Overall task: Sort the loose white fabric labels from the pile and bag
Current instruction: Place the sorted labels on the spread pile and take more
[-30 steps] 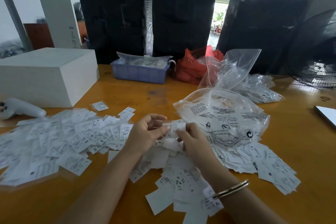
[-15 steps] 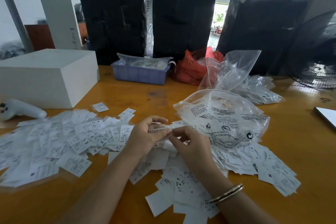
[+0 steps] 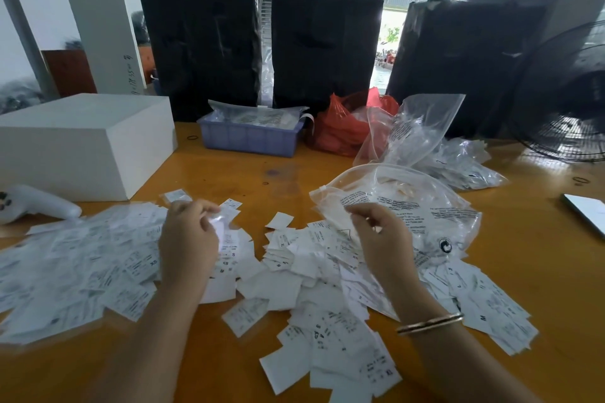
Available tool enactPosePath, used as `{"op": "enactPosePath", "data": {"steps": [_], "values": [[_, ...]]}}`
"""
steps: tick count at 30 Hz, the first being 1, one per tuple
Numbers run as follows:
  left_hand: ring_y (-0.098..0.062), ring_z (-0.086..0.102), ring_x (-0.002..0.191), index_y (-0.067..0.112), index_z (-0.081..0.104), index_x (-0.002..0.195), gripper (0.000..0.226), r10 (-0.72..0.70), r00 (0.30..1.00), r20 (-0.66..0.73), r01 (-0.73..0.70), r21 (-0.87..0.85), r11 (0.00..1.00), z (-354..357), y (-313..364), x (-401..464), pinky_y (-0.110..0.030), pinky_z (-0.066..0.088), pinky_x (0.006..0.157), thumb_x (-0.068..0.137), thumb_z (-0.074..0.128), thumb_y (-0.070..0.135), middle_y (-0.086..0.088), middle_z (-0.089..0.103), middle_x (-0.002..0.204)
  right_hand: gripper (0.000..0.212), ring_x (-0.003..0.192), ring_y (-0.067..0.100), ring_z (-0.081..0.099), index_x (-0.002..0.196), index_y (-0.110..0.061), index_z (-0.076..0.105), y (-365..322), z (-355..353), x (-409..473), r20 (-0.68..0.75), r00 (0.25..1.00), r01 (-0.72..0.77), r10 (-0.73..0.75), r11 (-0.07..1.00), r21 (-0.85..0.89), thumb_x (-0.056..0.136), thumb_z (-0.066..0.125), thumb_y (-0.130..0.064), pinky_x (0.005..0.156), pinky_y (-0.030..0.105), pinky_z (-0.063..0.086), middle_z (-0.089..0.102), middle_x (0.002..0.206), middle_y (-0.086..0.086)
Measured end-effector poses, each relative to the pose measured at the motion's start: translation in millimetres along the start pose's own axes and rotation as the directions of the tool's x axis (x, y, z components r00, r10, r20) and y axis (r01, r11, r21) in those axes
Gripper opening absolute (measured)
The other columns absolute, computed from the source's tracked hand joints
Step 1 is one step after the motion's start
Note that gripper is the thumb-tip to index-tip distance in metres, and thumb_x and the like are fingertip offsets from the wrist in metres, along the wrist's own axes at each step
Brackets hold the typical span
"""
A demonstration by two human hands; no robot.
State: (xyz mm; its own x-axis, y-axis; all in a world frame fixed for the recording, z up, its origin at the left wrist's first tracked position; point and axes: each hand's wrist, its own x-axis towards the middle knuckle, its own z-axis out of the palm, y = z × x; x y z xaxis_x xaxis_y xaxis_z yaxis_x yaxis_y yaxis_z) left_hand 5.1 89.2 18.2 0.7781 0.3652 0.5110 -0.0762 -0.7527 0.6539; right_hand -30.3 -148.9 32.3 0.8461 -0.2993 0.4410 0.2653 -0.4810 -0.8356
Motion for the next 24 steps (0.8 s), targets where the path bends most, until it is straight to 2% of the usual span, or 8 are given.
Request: {"op": "enactPosePath", "data": {"steps": [3, 5, 7, 9, 11, 14, 19, 24], "values": [[-0.021, 0.054, 0.085, 0.020, 0.069, 0.095, 0.018, -0.055, 0.994, 0.090, 0.026, 0.294, 0.956, 2, -10, 0, -0.032, 0.046, 0.069, 0.088, 0.061, 0.006, -0.007, 0.063, 0.108, 0.021, 0.072, -0.001, 0.053, 0.097, -0.025, 0.067, 3, -16, 27, -0.142, 0.985, 0.083, -0.103, 0.987, -0.138, 0.091, 0.055, -0.008, 0.061, 0.002, 0.040, 0.060, 0.088, -0.015], [-0.021, 0.053, 0.097, 0.030, 0.070, 0.094, 0.019, -0.061, 0.991, 0.122, -0.005, 0.480, 0.877, 1, -10, -1, -0.036, 0.039, 0.080, 0.088, 0.062, 0.014, 0.000, 0.064, 0.105, 0.023, 0.068, 0.002, 0.053, 0.097, -0.020, 0.069, 11, -25, 48, -0.196, 0.974, 0.071, -0.114, 0.974, -0.216, 0.091, 0.052, -0.006, 0.057, 0.007, 0.041, 0.061, 0.097, -0.007], [-0.020, 0.047, 0.105, 0.035, 0.071, 0.093, 0.021, -0.055, 0.990, 0.130, -0.027, 0.560, 0.828, 0, -8, -1, -0.036, 0.031, 0.081, 0.090, 0.057, 0.019, 0.004, 0.064, 0.105, 0.026, 0.066, 0.005, 0.055, 0.102, -0.016, 0.070, 23, -32, 67, -0.153, 0.986, 0.013, -0.072, 0.935, -0.353, 0.092, 0.049, -0.004, 0.057, 0.011, 0.041, 0.062, 0.109, -0.001], [-0.021, 0.041, 0.110, 0.035, 0.071, 0.093, 0.023, -0.048, 0.990, 0.132, -0.035, 0.567, 0.823, 0, -7, -2, -0.036, 0.029, 0.083, 0.090, 0.053, 0.021, 0.004, 0.061, 0.113, 0.028, 0.089, 0.014, 0.060, 0.109, -0.014, 0.069, 38, -35, 82, 0.024, 0.999, -0.004, 0.023, 0.799, -0.601, 0.092, 0.048, -0.008, 0.075, 0.019, 0.046, 0.062, 0.118, 0.003], [-0.023, 0.036, 0.115, 0.034, 0.070, 0.091, 0.022, 0.035, 0.991, 0.130, -0.099, 0.523, 0.847, 1, -4, -6, -0.038, 0.028, 0.087, 0.084, 0.056, 0.018, 0.002, 0.057, 0.121, 0.026, 0.105, 0.023, 0.055, 0.112, -0.013, 0.065, 48, -35, 90, 0.191, 0.958, 0.017, 0.216, 0.619, -0.785, 0.093, 0.049, -0.020, 0.089, 0.032, 0.041, 0.060, 0.120, 0.007], [-0.025, 0.038, 0.116, 0.028, 0.071, 0.086, 0.028, 0.238, 0.963, 0.125, -0.266, 0.316, 0.911, 6, 5, -11, -0.039, 0.029, 0.088, 0.078, 0.060, 0.003, 0.000, 0.060, 0.115, 0.019, 0.089, 0.022, 0.050, 0.097, -0.010, 0.062, 52, -30, 89, 0.253, 0.895, 0.041, 0.368, 0.495, -0.868, 0.093, 0.050, -0.025, 0.084, 0.034, 0.039, 0.061, 0.108, 0.008], [-0.017, 0.051, 0.104, 0.024, 0.072, 0.081, 0.029, 0.520, 0.808, 0.275, -0.535, -0.027, 0.845, 17, 19, -24, -0.031, 0.031, 0.090, 0.081, 0.060, -0.003, 0.010, 0.066, 0.094, 0.014, 0.089, 0.028, 0.063, 0.095, -0.011, 0.068, 44, -24, 87, 0.173, 0.945, -0.016, 0.278, 0.566, -0.824, 0.087, 0.057, -0.011, 0.085, 0.038, 0.051, 0.067, 0.098, 0.009], [-0.005, 0.045, 0.100, 0.026, 0.072, 0.085, 0.031, 0.512, 0.773, 0.374, -0.482, -0.178, 0.858, 28, 19, -29, -0.028, 0.037, 0.089, 0.088, 0.054, 0.001, 0.016, 0.063, 0.094, 0.012, 0.089, 0.026, 0.060, 0.085, -0.011, 0.066, 44, -28, 87, 0.127, 0.959, -0.065, 0.252, 0.635, -0.770, 0.087, 0.055, -0.013, 0.088, 0.040, 0.048, 0.066, 0.095, 0.008]]}}
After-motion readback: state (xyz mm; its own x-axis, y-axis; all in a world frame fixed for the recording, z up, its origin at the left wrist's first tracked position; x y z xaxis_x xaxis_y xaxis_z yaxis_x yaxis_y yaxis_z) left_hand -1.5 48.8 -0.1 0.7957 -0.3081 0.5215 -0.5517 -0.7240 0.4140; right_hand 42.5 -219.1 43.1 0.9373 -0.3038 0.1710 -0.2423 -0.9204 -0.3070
